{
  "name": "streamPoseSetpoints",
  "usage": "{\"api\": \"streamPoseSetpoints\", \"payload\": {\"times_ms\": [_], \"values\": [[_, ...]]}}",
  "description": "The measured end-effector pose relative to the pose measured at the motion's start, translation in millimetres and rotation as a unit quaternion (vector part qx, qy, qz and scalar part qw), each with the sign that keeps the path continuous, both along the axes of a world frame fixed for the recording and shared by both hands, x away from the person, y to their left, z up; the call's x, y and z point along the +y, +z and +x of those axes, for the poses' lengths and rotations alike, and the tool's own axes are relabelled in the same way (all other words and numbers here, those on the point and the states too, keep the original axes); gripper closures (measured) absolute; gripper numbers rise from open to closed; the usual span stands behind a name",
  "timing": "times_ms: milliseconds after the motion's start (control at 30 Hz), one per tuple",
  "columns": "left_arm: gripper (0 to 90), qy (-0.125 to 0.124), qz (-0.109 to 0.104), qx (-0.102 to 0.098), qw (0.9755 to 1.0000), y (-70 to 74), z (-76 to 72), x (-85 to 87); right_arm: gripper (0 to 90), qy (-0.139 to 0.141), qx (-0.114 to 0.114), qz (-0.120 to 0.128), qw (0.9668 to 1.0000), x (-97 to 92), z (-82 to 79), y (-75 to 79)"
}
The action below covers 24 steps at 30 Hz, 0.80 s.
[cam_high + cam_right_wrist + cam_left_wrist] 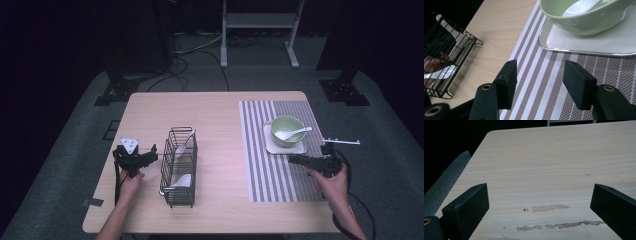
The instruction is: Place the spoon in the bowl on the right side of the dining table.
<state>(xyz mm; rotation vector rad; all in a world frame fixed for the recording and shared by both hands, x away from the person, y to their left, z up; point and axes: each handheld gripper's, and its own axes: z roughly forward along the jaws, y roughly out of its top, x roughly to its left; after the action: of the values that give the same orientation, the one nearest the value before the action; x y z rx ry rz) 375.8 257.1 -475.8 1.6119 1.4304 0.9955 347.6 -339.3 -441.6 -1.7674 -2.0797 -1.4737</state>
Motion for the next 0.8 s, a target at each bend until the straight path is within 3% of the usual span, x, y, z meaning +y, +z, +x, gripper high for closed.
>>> {"api": "streamPoseSetpoints", "payload": {"times_ms": [367,800], "values": [[1.0,0.001,0.001,0.0,1.0,0.0,0.0,-0.4,40.5,0.022,-0.014,-0.014,0.9996,13.4,-9.7,3.9],[0.9,0.0,0.001,0.0,1.0,0.0,0.0,-0.1,39.0,0.043,-0.014,-0.029,0.9985,26.6,-19.7,-2.1]]}}
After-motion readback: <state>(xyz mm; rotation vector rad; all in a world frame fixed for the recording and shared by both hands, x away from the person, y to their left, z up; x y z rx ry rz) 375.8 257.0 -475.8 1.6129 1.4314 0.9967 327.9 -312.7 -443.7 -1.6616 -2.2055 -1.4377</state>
